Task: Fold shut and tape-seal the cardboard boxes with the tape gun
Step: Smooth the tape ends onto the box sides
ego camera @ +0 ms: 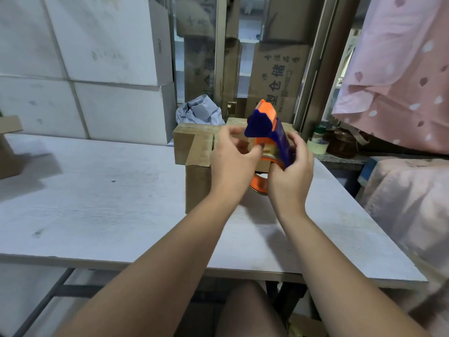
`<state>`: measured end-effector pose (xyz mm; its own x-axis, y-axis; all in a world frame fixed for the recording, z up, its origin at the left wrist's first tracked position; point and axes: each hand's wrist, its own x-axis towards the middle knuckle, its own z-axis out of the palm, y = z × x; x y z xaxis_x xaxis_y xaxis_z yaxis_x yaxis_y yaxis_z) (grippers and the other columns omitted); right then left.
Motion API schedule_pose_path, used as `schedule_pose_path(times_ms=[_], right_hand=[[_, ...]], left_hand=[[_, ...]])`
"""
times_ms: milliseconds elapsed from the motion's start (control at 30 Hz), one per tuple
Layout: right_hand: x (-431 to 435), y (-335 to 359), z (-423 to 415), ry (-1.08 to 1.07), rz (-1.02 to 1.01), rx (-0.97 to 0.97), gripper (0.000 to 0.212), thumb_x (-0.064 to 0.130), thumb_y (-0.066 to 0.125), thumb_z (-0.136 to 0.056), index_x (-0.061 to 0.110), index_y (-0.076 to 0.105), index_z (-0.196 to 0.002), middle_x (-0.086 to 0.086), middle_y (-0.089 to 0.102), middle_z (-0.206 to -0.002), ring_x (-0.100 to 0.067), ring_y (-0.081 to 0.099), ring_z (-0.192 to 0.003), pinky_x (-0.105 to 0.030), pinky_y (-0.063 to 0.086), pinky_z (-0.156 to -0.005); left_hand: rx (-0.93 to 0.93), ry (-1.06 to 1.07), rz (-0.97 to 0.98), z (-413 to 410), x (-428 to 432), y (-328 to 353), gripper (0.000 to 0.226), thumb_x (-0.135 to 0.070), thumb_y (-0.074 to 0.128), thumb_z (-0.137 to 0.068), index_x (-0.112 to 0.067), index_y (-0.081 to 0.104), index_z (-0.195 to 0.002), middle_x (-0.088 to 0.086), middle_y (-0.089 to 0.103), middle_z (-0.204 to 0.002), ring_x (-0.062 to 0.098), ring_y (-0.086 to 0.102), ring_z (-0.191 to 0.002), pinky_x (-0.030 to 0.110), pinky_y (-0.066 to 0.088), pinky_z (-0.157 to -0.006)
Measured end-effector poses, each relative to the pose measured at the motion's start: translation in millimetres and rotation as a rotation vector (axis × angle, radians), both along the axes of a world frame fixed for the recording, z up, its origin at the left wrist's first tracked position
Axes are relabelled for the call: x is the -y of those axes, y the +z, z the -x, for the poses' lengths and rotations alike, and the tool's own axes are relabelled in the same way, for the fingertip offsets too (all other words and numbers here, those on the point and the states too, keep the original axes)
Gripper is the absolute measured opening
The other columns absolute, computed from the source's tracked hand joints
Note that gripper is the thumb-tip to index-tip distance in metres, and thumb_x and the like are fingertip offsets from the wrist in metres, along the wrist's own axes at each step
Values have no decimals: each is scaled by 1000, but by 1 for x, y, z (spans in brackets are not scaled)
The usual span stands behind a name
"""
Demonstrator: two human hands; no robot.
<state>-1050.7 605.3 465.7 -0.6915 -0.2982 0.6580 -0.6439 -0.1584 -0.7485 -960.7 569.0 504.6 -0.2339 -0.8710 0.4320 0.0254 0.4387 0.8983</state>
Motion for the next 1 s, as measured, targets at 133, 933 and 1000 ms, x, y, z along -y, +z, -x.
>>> schedule_pose_path(times_ms=[133,933,1000], right_hand=[[-1,3,-8,-24,-12,-77,70,-1,49,-69,19,48,-136,-2,43,-116,-20,41,-112,-8,34,-86],[-1,4,-5,61,-68,-477,58,18,72,-66,10,43,-115,-10,47,-111,-13,38,-99,-17,37,-73],[-2,5,-2,58,-96,-484,55,15,73,-66,5,46,-113,-10,48,-109,-14,39,-97,-20,39,-69]], left_hand=[[-182,50,-183,-1,5,-5,16,-21,64,-87,-23,51,-96,0,65,-90,14,65,-82,29,53,-72],[-469,42,-424,-38,28,12,38,-5,67,-85,-23,45,-109,0,64,-79,15,62,-72,25,47,-58],[-433,55,-366,-42,31,14,35,-8,70,-84,-23,49,-108,4,65,-82,16,64,-74,29,50,-63]])
